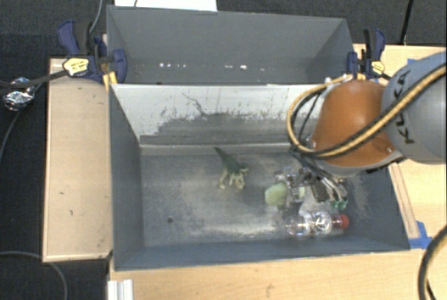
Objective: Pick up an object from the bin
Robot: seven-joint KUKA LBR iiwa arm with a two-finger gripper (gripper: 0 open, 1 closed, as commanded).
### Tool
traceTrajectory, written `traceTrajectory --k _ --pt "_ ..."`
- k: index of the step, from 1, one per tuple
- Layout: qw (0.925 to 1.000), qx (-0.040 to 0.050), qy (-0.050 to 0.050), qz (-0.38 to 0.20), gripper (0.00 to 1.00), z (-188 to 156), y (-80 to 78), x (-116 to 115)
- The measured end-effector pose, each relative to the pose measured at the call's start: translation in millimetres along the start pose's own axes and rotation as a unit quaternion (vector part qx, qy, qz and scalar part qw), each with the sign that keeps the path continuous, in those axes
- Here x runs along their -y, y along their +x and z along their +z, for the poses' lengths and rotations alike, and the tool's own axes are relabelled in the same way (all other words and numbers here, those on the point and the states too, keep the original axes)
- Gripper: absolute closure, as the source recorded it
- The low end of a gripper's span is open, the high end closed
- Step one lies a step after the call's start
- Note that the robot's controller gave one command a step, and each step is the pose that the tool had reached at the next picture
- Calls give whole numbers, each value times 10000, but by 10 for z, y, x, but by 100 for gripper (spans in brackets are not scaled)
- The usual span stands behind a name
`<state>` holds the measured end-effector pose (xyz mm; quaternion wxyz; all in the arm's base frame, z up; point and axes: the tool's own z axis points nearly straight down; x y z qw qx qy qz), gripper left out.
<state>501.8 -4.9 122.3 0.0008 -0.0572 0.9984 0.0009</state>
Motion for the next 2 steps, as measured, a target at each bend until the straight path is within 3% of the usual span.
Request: traceTrajectory --k 2 --pt "10000 40 6 12 100 -383 -21 3"
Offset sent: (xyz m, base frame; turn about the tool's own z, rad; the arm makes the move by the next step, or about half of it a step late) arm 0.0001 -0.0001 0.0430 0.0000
